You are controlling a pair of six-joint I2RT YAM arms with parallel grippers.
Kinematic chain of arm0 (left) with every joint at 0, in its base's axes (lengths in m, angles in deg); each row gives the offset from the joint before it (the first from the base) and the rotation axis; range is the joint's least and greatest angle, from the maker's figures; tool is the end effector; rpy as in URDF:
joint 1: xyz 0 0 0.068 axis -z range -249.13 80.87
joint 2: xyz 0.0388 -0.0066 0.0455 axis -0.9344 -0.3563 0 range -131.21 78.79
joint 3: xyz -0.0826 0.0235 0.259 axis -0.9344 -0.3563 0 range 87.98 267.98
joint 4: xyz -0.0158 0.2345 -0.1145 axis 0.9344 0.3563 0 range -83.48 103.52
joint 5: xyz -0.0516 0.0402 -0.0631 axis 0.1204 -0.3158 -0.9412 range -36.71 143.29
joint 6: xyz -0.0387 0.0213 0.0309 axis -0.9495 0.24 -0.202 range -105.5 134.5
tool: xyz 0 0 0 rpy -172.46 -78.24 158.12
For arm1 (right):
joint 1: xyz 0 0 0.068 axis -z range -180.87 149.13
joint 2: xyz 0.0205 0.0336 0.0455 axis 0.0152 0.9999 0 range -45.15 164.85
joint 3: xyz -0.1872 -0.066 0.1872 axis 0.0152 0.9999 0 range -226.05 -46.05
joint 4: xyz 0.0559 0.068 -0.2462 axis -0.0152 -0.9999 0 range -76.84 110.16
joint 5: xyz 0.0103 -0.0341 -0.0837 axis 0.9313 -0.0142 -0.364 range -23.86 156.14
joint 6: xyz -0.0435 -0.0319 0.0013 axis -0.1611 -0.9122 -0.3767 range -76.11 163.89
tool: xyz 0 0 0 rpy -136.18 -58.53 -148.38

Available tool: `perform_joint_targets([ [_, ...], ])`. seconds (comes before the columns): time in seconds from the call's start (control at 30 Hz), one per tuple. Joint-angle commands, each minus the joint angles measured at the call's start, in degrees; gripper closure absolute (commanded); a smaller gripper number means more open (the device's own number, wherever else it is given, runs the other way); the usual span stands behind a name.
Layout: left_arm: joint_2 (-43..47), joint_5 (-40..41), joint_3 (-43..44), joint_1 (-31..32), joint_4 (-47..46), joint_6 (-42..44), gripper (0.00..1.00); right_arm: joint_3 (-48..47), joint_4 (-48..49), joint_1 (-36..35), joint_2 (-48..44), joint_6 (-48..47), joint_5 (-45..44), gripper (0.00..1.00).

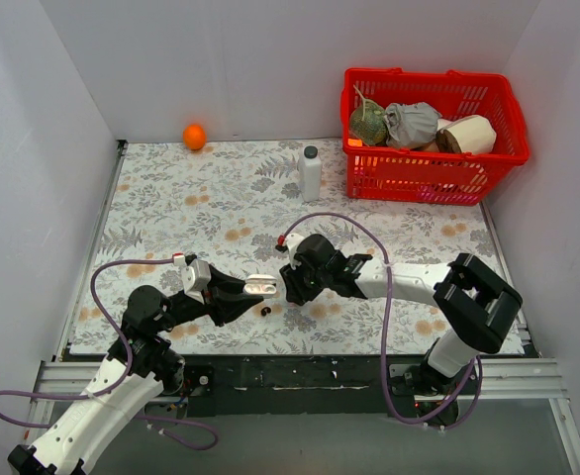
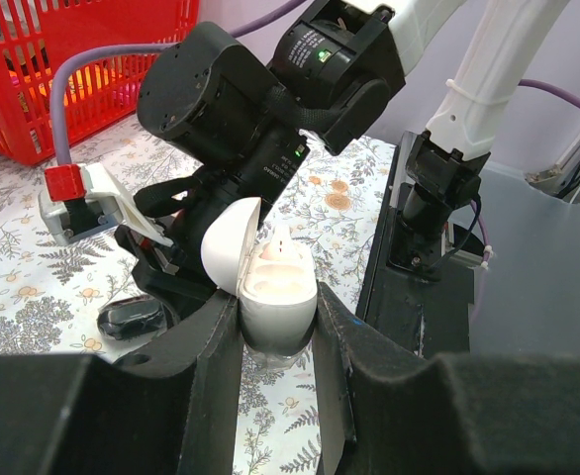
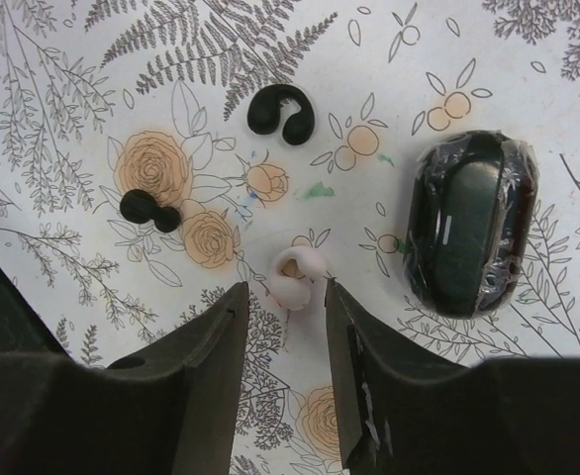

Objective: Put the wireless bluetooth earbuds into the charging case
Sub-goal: Pick up the earbud from the center of the board.

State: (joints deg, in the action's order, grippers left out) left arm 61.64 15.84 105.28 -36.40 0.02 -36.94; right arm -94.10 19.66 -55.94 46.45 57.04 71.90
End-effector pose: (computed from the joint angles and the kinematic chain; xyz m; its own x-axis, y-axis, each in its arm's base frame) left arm 0.0842 -0.0799 0.2638 -0.6721 -0.3059 -0.6743 0.6605 0.1637 -0.7327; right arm 0.1831 0.2685 0.1760 -0.5825 -0.4388 -0.6842 -0.7440 0.6269 0.2313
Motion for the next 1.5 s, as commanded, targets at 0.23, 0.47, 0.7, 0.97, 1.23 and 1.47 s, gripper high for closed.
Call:
perform_joint_targets([
  [0.23,0.45,0.45,-0.25,0.05,-0.88,-0.06,1.0,-4.24,-1.09,-1.97,1.39,-0.05,1.62,0.55],
  [0.47,0.36,0.27,-0.16,0.05,-0.88,-0.15,1.0,-3.28,-1.18,-1.97,2.89,-0.05,0.57,0.55],
  [0.7,0.36,0.45,-0.25,0.05,-0.88,-0.24,1.0,-2.75,-1.97,-1.88,3.42,-0.05,-1.18,0.55],
  [0.97,-0.17,0.28,-0.16,0.05,-1.06,-0.15,1.0,-1.34,-2.23,-1.8,3.07,-0.05,-2.24,0.55],
  [1.23,-0.17,0.1,-0.16,-0.03,-1.14,-0.24,1.0,-1.86,-1.88,-1.8,-0.35,-0.14,-3.47,0.49],
  [1.47,0.01,0.19,-0.25,0.05,-1.23,-0.24,1.0,-4.76,-2.94,-2.06,-2.12,-0.14,-1.9,0.44],
])
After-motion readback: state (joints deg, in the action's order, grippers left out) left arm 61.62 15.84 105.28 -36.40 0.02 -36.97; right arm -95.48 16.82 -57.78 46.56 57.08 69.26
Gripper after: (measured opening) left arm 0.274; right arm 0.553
